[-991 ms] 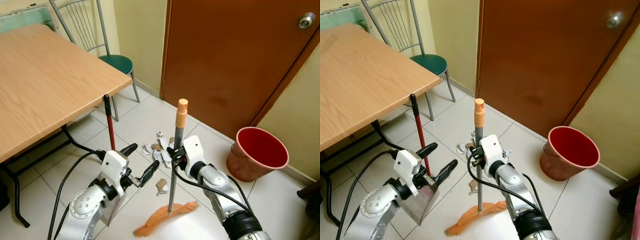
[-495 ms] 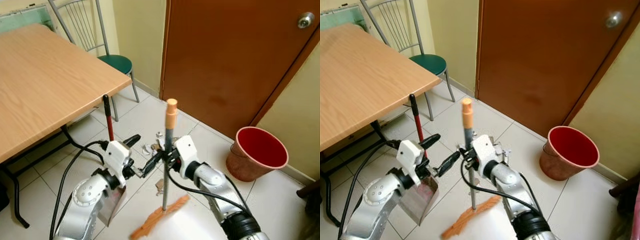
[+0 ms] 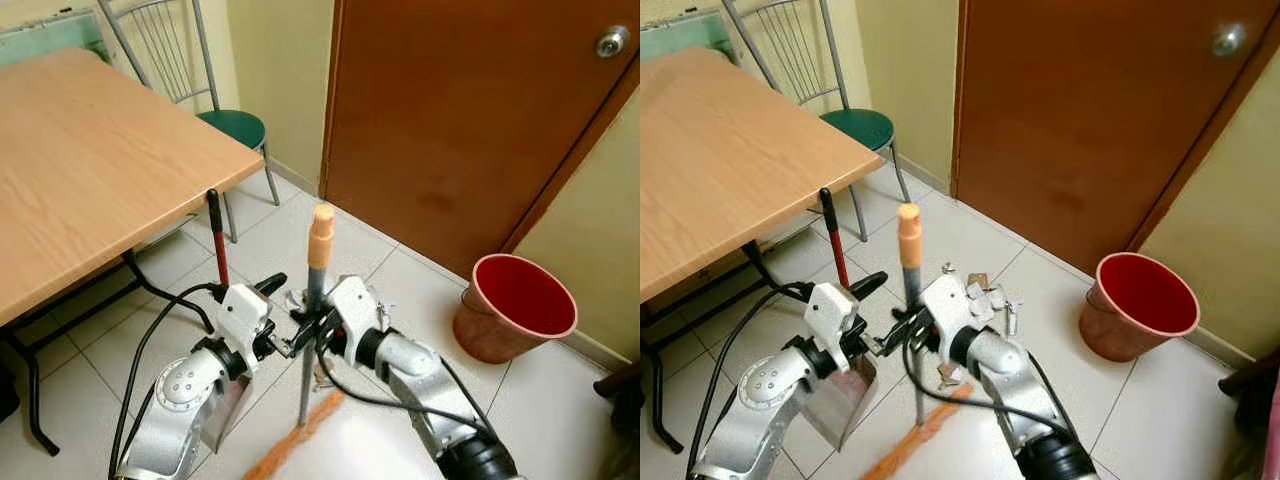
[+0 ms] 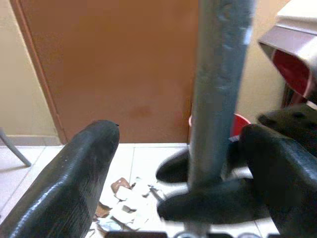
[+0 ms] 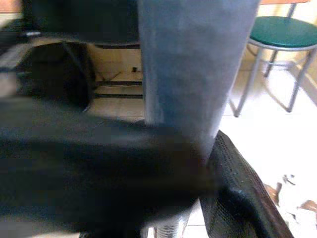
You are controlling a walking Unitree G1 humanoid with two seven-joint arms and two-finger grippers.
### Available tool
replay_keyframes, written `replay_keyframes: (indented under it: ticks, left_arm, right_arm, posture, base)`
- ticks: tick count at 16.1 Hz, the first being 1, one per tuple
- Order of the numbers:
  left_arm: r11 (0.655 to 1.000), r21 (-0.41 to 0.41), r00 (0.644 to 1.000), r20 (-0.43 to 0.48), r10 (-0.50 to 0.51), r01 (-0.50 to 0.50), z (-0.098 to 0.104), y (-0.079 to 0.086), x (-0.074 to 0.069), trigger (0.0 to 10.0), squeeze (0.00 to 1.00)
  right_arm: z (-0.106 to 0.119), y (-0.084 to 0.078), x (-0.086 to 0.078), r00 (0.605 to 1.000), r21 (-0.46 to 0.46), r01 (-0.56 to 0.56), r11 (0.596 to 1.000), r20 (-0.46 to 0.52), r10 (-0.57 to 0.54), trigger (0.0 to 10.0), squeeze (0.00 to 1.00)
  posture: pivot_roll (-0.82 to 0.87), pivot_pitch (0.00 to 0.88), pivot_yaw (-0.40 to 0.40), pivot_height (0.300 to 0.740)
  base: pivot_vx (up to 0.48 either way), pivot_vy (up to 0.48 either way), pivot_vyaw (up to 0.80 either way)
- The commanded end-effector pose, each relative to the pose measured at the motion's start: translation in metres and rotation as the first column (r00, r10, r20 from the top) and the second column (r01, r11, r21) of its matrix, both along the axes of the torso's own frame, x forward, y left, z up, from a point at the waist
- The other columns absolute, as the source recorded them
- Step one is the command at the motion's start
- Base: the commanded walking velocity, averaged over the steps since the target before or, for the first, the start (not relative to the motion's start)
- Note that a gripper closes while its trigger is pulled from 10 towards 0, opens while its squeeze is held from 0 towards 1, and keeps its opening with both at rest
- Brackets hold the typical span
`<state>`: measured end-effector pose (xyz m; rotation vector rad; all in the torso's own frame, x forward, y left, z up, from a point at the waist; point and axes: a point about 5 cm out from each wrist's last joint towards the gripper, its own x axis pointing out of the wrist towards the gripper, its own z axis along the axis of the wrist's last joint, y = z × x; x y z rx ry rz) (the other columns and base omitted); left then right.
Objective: Sweep floor
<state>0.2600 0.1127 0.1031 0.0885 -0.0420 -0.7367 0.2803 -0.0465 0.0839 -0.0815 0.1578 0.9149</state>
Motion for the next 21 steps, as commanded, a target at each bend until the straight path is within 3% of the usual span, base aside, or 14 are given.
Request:
replay_keyframes:
  ticks: [1, 5, 6, 7, 8, 9, 17, 21]
  left_arm:
    - [1.0, 0.009, 1.0, 0.011, 0.008, -0.008, 0.0, 0.0, 0.002, 10.0, 0.0]
    - [1.0, 0.012, 1.0, 0.023, 0.002, -0.003, 0.0, -0.006, 0.004, 10.0, 0.0]
    - [1.0, 0.008, 1.0, 0.024, 0.001, -0.001, 0.0, -0.008, 0.004, 9.1, 0.0]
    - [1.0, 0.005, 1.0, 0.025, 0.001, -0.001, -0.001, -0.009, 0.005, 4.0, 0.0]
    - [1.0, 0.003, 1.0, 0.027, 0.002, -0.002, -0.001, -0.01, 0.005, 3.2, 0.0]
    - [1.0, 0.001, 0.999, 0.034, 0.017, -0.017, 0.0, -0.009, 0.005, 0.0, 0.0]
    - [0.993, 0.041, 0.993, 0.054, 0.107, -0.11, -0.004, 0.002, 0.013, 0.0, 0.0]
    - [0.984, 0.065, 0.984, 0.071, 0.164, -0.169, -0.006, 0.007, 0.017, 0.0, 0.0]
  right_arm:
    - [0.009, 0.006, -0.003, 0.998, 0.014, -0.049, 0.999, 0.032, 0.048, 10.0, 0.0]
    - [0.008, 0.013, -0.01, 0.998, 0.026, -0.055, 0.998, 0.02, 0.055, 10.0, 0.0]
    - [0.009, 0.013, -0.01, 0.998, 0.025, -0.053, 0.998, 0.021, 0.053, 10.0, 0.0]
    - [0.009, 0.012, -0.009, 0.999, 0.022, -0.047, 0.999, 0.024, 0.046, 10.0, 0.0]
    - [0.009, 0.011, -0.009, 0.999, 0.02, -0.04, 0.999, 0.027, 0.04, 10.0, 0.0]
    - [0.009, 0.01, -0.009, 0.999, 0.015, -0.034, 0.999, 0.031, 0.034, 10.0, 0.0]
    - [0.009, 0.009, -0.011, 0.998, -0.019, -0.015, 1.0, 0.059, 0.016, 10.0, 0.0]
    - [0.004, 0.005, -0.008, 0.991, -0.09, 0.053, 0.995, 0.129, -0.041, 10.0, 0.0]
  posture:
    - [0.07, 0.096, -0.034, 0.74]
    - [0.07, 0.098, -0.033, 0.74]
    - [0.07, 0.098, -0.033, 0.74]
    - [0.07, 0.098, -0.033, 0.74]
    - [0.06, 0.1, -0.033, 0.74]
    - [0.06, 0.101, -0.033, 0.74]
    - [0.06, 0.106, -0.035, 0.74]
    - [0.06, 0.107, -0.037, 0.74]
  base:
    - [0.0, 0.0, 0.0]
    - [0.0, 0.0, 0.0]
    - [0.0, 0.0, 0.0]
    - [0.0, 0.0, 0.0]
    - [0.0, 0.0, 0.0]
    - [0.0, 0.0, 0.0]
    - [0.0, 0.0, 0.0]
    - [0.0, 0.0, 0.0]
